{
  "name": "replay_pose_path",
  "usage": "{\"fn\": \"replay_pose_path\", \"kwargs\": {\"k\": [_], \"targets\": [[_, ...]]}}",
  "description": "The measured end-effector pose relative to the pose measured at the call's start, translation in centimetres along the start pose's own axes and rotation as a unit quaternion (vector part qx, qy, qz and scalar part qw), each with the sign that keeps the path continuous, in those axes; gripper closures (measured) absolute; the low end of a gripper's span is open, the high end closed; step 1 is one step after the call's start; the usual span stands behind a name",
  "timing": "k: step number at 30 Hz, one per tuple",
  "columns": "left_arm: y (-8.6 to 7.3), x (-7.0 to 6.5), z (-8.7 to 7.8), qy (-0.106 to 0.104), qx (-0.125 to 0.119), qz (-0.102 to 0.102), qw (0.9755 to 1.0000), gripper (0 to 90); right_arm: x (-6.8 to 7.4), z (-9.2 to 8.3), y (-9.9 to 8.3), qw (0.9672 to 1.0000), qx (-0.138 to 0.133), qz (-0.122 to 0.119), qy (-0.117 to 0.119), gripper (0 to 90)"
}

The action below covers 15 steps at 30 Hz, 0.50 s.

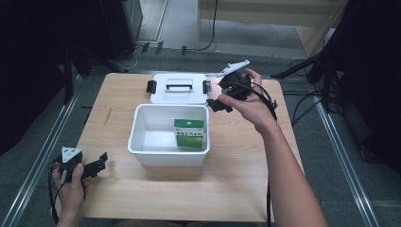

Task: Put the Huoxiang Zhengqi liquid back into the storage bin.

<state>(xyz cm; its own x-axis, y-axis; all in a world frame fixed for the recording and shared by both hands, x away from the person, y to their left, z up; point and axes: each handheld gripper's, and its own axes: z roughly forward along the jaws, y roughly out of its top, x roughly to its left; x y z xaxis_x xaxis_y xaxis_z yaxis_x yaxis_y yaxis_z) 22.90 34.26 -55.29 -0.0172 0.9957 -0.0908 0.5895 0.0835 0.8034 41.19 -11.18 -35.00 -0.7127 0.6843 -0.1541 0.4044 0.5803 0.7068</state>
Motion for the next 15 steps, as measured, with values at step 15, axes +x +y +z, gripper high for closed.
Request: {"fn": "replay_pose_path", "kwargs": {"k": [15], "targets": [[0.0, 0.0, 0.0, 0.0, 0.0, 0.0, 1.0, 8.4, -3.2, -1.9, -5.8, 0.9896, -0.071, 0.09, -0.087, 0.0]]}}
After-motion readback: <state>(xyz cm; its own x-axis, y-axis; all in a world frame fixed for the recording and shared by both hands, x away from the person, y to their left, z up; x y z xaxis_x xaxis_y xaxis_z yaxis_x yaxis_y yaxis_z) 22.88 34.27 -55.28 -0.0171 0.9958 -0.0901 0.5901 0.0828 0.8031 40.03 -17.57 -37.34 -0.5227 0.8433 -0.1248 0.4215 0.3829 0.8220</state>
